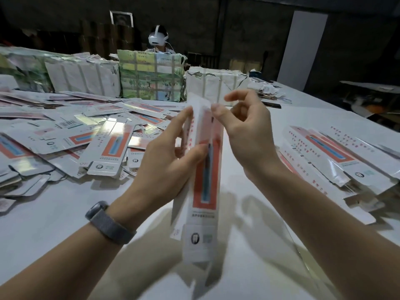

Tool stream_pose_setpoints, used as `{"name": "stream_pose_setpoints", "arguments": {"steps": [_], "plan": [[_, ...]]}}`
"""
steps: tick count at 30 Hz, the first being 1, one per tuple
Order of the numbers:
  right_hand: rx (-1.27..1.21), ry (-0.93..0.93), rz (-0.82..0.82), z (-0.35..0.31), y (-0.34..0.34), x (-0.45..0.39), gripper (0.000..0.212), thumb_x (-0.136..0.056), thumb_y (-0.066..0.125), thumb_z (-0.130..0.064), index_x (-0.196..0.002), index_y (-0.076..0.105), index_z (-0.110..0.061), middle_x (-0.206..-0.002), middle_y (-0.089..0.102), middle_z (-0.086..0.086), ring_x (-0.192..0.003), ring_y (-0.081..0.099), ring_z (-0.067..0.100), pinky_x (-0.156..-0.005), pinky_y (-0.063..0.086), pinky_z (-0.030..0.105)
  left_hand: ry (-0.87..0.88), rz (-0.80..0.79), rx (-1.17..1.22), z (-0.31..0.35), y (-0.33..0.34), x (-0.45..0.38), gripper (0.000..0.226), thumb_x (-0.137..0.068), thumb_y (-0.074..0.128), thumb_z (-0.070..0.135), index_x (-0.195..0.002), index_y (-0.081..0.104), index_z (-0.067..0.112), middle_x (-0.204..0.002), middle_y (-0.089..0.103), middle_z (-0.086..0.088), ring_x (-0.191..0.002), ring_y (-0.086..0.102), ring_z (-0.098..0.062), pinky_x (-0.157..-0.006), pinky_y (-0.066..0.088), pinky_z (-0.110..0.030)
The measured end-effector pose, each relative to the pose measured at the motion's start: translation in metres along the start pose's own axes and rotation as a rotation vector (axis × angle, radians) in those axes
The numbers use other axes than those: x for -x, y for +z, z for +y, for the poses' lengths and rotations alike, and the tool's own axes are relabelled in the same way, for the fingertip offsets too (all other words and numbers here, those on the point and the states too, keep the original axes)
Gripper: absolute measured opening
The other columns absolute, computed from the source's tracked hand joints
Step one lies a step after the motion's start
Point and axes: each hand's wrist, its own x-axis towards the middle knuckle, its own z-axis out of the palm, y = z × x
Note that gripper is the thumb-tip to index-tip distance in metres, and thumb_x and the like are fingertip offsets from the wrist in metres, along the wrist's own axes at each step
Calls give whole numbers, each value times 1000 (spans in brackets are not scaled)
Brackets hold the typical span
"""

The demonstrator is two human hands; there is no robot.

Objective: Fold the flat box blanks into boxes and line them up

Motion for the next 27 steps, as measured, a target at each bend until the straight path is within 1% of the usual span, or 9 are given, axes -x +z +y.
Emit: {"name": "stream_pose_setpoints", "arguments": {"steps": [3,6,9,11,13,16,19,24,27], "plan": [[-19,190,-143,6,4,5,25,-88,59,-45,-111,54,-36,-82,60,5,-71,58,16,-65,50,34,-112,35,266,-3,3,1,67,-86,57,36,-147,30,42,-102,63,2,-87,75,-18,-67,60,-28],[-263,333,-325,8,11,12,28,-98,53,-40,-125,54,-33,-103,68,19,-77,63,21,-63,50,39,-160,0,279,-12,7,3,77,-87,49,33,-158,19,34,-101,71,1,-92,73,-15,-73,60,-29],[-315,282,-340,7,11,15,28,-103,50,-30,-130,51,-27,-97,68,19,-73,67,14,-55,55,27,-188,-49,363,-17,5,-2,66,-85,46,25,-144,33,53,-97,75,10,-84,72,-7,-68,61,-29],[-329,253,-350,8,11,16,23,-104,48,-24,-125,56,-21,-87,67,16,-65,64,9,-49,49,20,-179,-74,365,-18,1,-5,62,-82,45,22,-122,45,70,-98,75,9,-83,72,-12,-71,60,-39],[-330,239,-371,9,10,16,17,-105,47,-22,-116,59,-19,-88,63,13,-62,59,12,-46,44,16,-166,-115,381,-18,-2,-7,60,-82,45,19,-110,51,72,-99,76,7,-82,75,-16,-69,61,-40],[-288,210,-406,10,8,14,16,-106,44,-22,-112,59,-20,-90,61,13,-71,52,22,-46,41,17,-161,-179,413,-18,-6,-7,55,-84,47,15,-113,51,61,-93,77,3,-75,75,-18,-58,59,-33],[-249,201,-420,14,6,11,17,-106,42,-23,-111,58,-19,-93,62,9,-78,56,22,-56,49,20,-184,-208,422,-22,-5,-7,51,-85,52,16,-123,44,50,-91,74,2,-78,73,-18,-63,60,-39],[-296,232,-391,22,3,5,15,-91,53,-25,-101,62,-19,-90,64,-3,-83,61,14,-71,51,33,-202,-236,394,-22,-3,-7,53,-86,52,22,-126,43,56,-88,71,1,-77,70,-20,-65,58,-41],[-462,276,-343,27,0,-1,34,-77,56,-10,-109,61,-21,-102,65,-5,-89,65,13,-77,55,31,-238,-265,377,-22,0,-5,53,-85,51,27,-124,44,63,-99,72,-6,-82,70,-20,-72,60,-43]]}}
